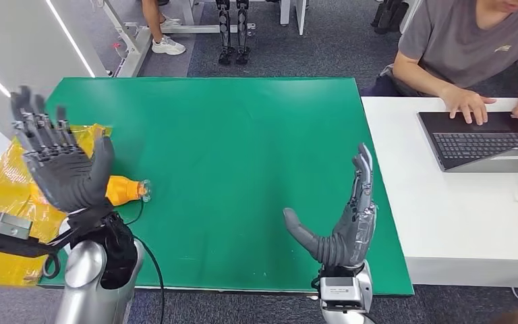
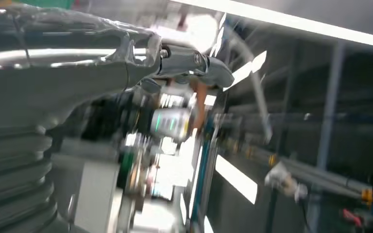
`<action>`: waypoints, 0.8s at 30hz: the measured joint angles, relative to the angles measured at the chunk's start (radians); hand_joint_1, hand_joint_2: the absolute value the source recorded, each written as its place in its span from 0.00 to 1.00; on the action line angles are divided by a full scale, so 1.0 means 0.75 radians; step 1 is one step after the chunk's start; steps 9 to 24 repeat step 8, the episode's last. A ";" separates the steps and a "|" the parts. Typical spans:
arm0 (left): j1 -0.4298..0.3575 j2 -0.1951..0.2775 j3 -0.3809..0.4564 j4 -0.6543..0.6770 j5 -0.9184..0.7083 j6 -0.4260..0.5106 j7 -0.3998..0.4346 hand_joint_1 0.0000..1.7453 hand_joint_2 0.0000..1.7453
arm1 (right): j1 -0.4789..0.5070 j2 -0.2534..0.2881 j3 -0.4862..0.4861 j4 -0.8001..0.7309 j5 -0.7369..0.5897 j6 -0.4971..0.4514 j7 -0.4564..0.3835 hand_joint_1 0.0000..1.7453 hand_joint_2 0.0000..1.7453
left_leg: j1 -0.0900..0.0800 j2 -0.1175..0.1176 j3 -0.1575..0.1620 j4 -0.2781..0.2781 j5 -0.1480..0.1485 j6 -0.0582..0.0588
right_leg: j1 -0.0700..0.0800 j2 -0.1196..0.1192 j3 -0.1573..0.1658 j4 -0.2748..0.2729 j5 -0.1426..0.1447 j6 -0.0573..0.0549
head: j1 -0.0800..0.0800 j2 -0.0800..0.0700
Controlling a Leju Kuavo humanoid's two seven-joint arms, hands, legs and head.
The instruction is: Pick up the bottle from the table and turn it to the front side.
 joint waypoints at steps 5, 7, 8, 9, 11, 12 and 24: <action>0.079 -0.077 -0.001 -0.032 0.133 -0.197 0.000 0.00 1.00 | 0.034 0.006 -0.032 -0.016 0.020 0.000 0.000 0.00 1.00 | 0.000 0.001 0.000 0.000 -0.001 0.001 | 0.000 0.001 0.000 0.000 0.000 0.000 | 0.000 0.000; 0.109 -0.103 0.003 -0.037 0.173 -0.249 0.000 0.00 1.00 | 0.045 0.008 -0.044 -0.023 0.030 0.000 0.000 0.00 1.00 | 0.000 0.001 0.000 0.000 -0.001 0.001 | 0.000 0.000 0.000 0.000 0.000 0.000 | 0.000 0.000; 0.116 -0.109 0.004 -0.038 0.183 -0.261 0.000 0.00 1.00 | 0.047 0.008 -0.046 -0.025 0.032 0.000 0.000 0.00 1.00 | 0.000 0.001 0.000 0.000 -0.001 0.001 | 0.000 0.000 0.000 0.000 0.000 0.000 | 0.000 0.000; 0.116 -0.109 0.004 -0.038 0.183 -0.261 0.000 0.00 1.00 | 0.047 0.008 -0.046 -0.025 0.032 0.000 0.000 0.00 1.00 | 0.000 0.001 0.000 0.000 -0.001 0.001 | 0.000 0.000 0.000 0.000 0.000 0.000 | 0.000 0.000; 0.116 -0.109 0.004 -0.038 0.183 -0.261 0.000 0.00 1.00 | 0.047 0.008 -0.046 -0.025 0.032 0.000 0.000 0.00 1.00 | 0.000 0.001 0.000 0.000 -0.001 0.001 | 0.000 0.000 0.000 0.000 0.000 0.000 | 0.000 0.000; 0.116 -0.109 0.004 -0.038 0.183 -0.261 0.000 0.00 1.00 | 0.047 0.008 -0.046 -0.025 0.032 0.000 0.000 0.00 1.00 | 0.000 0.001 0.000 0.000 -0.001 0.001 | 0.000 0.000 0.000 0.000 0.000 0.000 | 0.000 0.000; 0.116 -0.109 0.004 -0.038 0.183 -0.261 0.000 0.00 1.00 | 0.047 0.008 -0.046 -0.025 0.032 0.000 0.000 0.00 1.00 | 0.000 0.001 0.000 0.000 -0.001 0.001 | 0.000 0.000 0.000 0.000 0.000 0.000 | 0.000 0.000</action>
